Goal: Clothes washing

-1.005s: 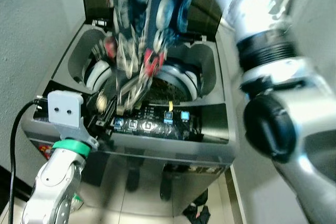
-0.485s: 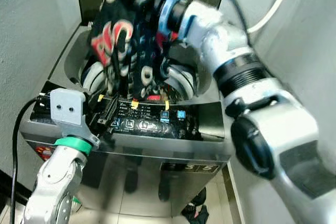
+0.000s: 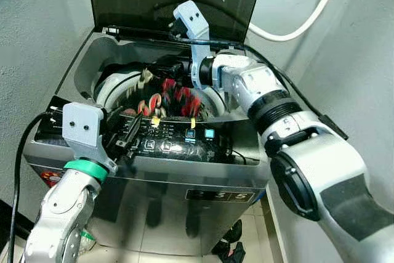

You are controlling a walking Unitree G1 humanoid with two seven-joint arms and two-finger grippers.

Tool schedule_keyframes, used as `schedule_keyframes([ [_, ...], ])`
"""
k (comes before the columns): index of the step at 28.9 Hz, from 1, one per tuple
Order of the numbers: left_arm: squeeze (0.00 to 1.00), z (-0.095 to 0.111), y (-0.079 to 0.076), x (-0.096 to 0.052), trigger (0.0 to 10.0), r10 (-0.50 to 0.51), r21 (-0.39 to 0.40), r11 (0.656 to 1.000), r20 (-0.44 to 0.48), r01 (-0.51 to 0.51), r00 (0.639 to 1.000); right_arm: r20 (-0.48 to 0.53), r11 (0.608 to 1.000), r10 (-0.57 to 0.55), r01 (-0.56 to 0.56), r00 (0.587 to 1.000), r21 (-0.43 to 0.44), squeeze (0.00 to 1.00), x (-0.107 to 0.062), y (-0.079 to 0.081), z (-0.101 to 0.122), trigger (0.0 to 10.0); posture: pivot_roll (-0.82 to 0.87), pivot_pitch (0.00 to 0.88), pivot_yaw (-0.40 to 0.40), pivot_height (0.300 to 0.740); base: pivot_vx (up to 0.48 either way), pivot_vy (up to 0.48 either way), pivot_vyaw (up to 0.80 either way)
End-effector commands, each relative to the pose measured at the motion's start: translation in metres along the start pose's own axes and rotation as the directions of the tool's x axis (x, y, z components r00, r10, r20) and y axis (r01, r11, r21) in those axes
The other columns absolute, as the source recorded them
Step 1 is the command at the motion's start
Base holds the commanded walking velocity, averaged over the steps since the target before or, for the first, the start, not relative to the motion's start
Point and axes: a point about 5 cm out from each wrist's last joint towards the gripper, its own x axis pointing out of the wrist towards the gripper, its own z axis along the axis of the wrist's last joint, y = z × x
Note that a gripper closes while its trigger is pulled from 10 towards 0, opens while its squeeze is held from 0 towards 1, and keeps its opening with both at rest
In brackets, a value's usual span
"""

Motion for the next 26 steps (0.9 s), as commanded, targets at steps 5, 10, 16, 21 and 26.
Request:
schedule_keyframes([
  [5,0.0,-0.004,-0.002,0.0,10.0,-0.018,-0.009,1.0,-0.023,0.018,1.0,0.025,0.997,-0.062,0.063,0.998,-0.032,0.0,-0.009,-0.01,0.021,10.0,0.11,0.0,-0.009,0.74,0.0,0.0,0.0],
  [10,0.0,-0.003,0.0,0.002,10.0,-0.02,-0.004,1.0,-0.022,0.02,1.0,0.089,0.988,-0.148,0.151,0.985,-0.03,0.0,-0.024,-0.025,0.034,10.0,0.11,0.0,0.008,0.74,0.0,0.0,0.0],
  [16,0.0,0.002,0.004,0.013,10.0,0.009,0.054,0.998,-0.007,-0.008,1.0,0.232,0.902,-0.424,0.384,0.875,0.2,0.0,-0.048,-0.054,0.012,10.0,0.11,0.0,0.029,0.74,0.0,0.0,0.0],
  [21,0.0,0.004,0.009,0.016,10.0,0.015,0.055,0.998,-0.008,-0.015,1.0,0.305,0.745,-0.666,0.629,0.681,0.221,0.0,-0.077,-0.059,-0.033,10.0,0.1,0.0,0.055,0.74,0.0,0.0,0.0],
  [26,0.0,0.006,0.007,0.022,10.0,0.0,0.066,0.998,-0.003,0.001,1.0,0.362,0.703,-0.708,0.656,0.606,0.276,0.0,-0.091,-0.053,-0.04,10.0,0.08,0.0,0.054,0.74,0.0,0.0,0.48],
])
